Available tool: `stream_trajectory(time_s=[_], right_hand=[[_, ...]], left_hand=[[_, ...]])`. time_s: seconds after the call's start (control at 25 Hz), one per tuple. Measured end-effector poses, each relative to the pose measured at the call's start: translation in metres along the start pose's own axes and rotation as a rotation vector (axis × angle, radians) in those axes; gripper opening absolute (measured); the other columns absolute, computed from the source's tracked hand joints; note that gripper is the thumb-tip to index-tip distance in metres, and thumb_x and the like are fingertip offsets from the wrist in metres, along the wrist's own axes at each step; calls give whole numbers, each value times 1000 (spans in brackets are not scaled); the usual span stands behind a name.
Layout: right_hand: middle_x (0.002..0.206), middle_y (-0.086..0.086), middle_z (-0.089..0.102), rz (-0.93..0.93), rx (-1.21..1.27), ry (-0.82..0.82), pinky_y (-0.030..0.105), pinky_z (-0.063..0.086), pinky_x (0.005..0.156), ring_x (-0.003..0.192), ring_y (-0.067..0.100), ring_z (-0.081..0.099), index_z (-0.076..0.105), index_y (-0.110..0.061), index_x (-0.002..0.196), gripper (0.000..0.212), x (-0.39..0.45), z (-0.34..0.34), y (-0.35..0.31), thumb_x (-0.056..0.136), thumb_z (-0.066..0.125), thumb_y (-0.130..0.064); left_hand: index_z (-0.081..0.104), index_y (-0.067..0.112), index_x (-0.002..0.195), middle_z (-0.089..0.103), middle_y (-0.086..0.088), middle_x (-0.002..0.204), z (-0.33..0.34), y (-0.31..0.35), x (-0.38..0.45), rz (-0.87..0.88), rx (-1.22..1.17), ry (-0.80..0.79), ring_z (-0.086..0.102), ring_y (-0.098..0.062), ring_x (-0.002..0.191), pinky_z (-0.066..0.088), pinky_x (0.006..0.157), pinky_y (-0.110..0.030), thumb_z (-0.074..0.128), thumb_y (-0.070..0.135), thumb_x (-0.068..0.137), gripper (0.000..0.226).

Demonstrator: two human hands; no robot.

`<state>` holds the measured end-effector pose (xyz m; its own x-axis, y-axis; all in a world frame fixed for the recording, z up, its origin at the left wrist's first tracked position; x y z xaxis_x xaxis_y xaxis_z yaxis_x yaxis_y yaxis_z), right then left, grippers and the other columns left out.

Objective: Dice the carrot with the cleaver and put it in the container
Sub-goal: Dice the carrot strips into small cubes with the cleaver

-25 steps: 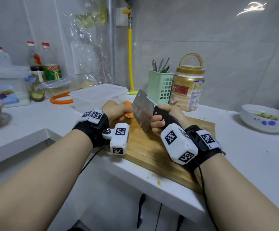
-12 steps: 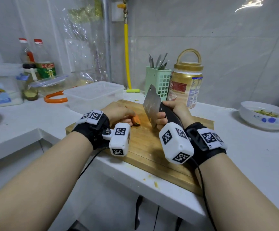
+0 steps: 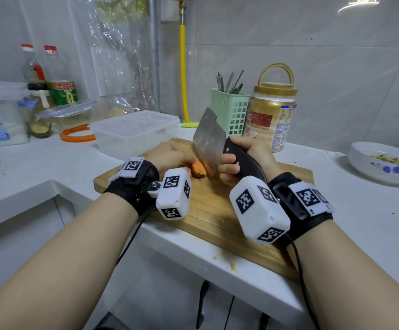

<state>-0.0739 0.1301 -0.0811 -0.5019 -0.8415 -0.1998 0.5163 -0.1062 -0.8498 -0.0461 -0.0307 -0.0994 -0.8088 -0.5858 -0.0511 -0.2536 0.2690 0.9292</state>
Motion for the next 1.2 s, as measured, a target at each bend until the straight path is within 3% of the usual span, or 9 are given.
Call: stream_trajectory(time_s=[0.16, 0.36, 0.48, 0.6, 0.72, 0.88, 1.08, 1.2], right_hand=[[49, -1, 39, 8, -3, 2, 18, 30, 43, 34, 11, 34, 41, -11, 73, 35, 0, 5, 2, 99, 35, -34], [47, -2, 39, 23, -14, 10, 19, 32, 42, 33, 11, 34, 41, -11, 74, 35, -1, 8, 3, 99, 35, -33], [47, -1, 39, 34, -36, 22, 16, 30, 42, 32, 11, 35, 41, -10, 77, 33, -1, 12, 3, 100, 33, -32], [47, 1, 40, 38, -60, 61, 14, 28, 41, 30, 13, 35, 41, -10, 82, 29, 0, 17, 3, 101, 34, -30], [49, 3, 41, 67, -109, 110, 12, 30, 43, 31, 13, 36, 40, -9, 88, 24, -3, 15, -2, 102, 34, -27], [47, 6, 47, 89, -188, 176, 11, 38, 40, 27, 15, 41, 39, -8, 93, 16, -12, 14, -15, 103, 31, -18], [50, 8, 42, 62, -369, 252, 11, 32, 36, 26, 14, 37, 36, -6, 93, 12, -3, 12, -20, 101, 29, -12], [43, 6, 42, 90, -394, 266, 11, 32, 32, 25, 13, 36, 36, -6, 94, 18, 0, 14, -17, 104, 31, -21]], left_hand=[[70, -11, 94, 64, -11, 63, 2, 6, -4, 27, 30, -5, 52, -8, 39, 43, 51, -19, 72, 18, 84, 31], [68, -11, 94, 63, -12, 56, 6, 7, -12, -2, -50, -33, 53, -10, 36, 43, 41, -15, 68, 10, 87, 22], [69, -9, 87, 63, -10, 53, 5, 5, -10, -13, -43, -22, 56, -13, 41, 49, 48, -18, 69, 10, 86, 19], [73, 1, 68, 63, -8, 53, 3, 7, -11, 5, 2, -4, 56, -16, 48, 52, 70, -30, 71, 10, 81, 16], [68, 11, 46, 61, -6, 49, 3, 7, -11, 12, 25, -10, 56, -19, 53, 51, 73, -33, 71, 8, 79, 33], [69, 9, 49, 62, -7, 50, 3, 10, -14, 3, 23, -10, 55, -17, 50, 49, 65, -28, 70, 5, 78, 29], [67, 12, 45, 65, -9, 57, -2, 8, -14, -6, 29, 24, 58, -22, 59, 50, 70, -33, 73, 6, 75, 31], [72, 0, 67, 64, -10, 57, -1, 8, -16, -11, 5, 20, 57, -19, 55, 50, 69, -33, 72, 6, 78, 13]])
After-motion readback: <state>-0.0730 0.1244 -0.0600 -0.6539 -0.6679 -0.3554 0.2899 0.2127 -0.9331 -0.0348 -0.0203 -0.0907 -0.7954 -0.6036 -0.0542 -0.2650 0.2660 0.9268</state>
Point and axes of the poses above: each hand's wrist, its own x-axis towards the middle knuckle, its own z-axis out of the palm, y = z × x, the point moved 10 cm from there along x, towards the middle knuckle
